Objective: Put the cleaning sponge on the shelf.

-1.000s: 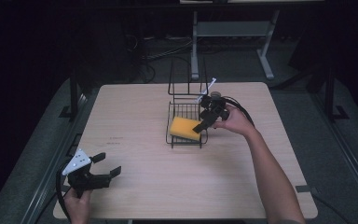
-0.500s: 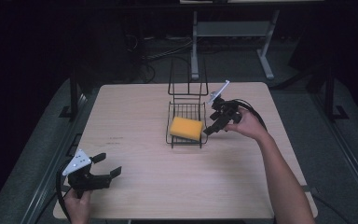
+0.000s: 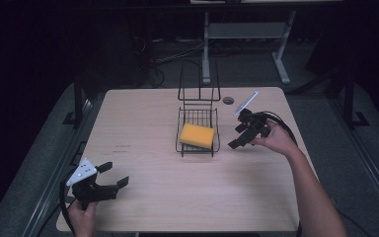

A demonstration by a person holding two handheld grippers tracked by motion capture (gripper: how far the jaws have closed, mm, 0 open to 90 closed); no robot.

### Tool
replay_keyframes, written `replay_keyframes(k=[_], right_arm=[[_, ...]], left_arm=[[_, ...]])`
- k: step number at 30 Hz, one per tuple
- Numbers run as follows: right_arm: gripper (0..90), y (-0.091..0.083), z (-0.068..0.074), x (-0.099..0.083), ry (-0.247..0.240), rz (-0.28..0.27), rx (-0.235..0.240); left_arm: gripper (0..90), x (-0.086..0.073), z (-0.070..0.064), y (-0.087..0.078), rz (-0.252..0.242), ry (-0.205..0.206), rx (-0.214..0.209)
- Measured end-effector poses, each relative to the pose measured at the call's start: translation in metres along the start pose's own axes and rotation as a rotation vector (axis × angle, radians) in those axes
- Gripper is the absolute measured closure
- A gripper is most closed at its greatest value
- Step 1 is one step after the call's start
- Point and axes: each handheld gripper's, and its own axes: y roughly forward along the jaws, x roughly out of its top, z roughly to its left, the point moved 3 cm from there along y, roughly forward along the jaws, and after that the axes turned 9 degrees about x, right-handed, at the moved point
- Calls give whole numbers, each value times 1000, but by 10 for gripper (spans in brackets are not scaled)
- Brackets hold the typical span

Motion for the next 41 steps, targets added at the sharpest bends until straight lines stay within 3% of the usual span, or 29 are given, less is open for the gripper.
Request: replay_keyframes(k=[41], right_arm=[[159, -3, 24, -76, 30, 1, -16]], left_arm=[[134, 0, 0, 0, 4, 5, 1]])
